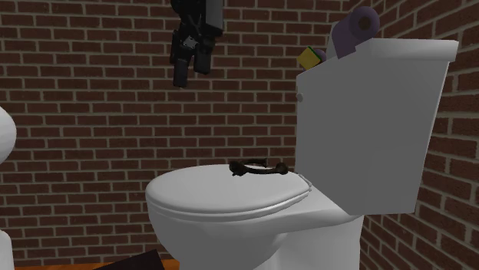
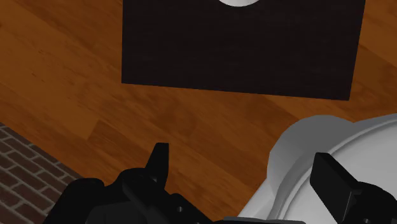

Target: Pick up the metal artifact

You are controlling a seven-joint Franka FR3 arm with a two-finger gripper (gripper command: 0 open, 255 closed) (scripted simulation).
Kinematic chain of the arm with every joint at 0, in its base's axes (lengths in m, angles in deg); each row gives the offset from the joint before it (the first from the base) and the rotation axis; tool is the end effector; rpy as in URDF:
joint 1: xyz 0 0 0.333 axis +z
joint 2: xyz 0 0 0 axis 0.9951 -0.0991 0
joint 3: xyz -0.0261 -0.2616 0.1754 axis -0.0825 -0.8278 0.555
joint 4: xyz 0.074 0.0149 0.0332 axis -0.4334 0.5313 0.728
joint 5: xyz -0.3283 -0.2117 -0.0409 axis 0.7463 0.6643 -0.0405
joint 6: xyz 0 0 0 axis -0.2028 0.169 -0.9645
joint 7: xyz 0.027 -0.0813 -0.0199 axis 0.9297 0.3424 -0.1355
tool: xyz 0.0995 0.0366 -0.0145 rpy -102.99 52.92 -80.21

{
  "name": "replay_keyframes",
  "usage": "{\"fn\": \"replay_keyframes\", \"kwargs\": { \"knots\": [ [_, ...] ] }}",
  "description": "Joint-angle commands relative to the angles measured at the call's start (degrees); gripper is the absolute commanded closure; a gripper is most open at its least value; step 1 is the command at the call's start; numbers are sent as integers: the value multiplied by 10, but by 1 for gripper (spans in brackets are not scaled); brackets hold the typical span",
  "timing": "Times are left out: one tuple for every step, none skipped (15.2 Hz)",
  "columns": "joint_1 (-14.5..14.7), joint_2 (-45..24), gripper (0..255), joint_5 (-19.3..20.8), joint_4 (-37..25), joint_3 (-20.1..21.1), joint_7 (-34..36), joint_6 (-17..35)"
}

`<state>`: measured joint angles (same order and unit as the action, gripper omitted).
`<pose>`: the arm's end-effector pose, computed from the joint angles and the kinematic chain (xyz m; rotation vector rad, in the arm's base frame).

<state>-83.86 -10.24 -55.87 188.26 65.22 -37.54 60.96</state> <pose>0.2863 0.0239 0.5646 3.0299 0.0033 -0.2201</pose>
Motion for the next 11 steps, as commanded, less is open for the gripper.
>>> {"fn": "replay_keyframes", "kwargs": {
  "knots": [
    [0,0,0,0,0,0,0,0],
    [1,-18,0,-5,-2,5,7,15],
    [2,-36,0,-10,-5,11,14,31],
    [3,-55,0,-15,-9,16,21,45],
    [4,-74,0,-19,-13,21,28,60],
    [5,-94,0,-23,-18,27,34,74],
    [5,-114,0,-27,-24,32,41,88],
    [6,-134,0,-30,-31,37,48,101],
    [7,-154,0,-32,-38,42,54,114],
    [7,-175,0,-35,-47,47,61,126],
    [8,-196,0,-37,-55,52,67,138]
  ]
}}
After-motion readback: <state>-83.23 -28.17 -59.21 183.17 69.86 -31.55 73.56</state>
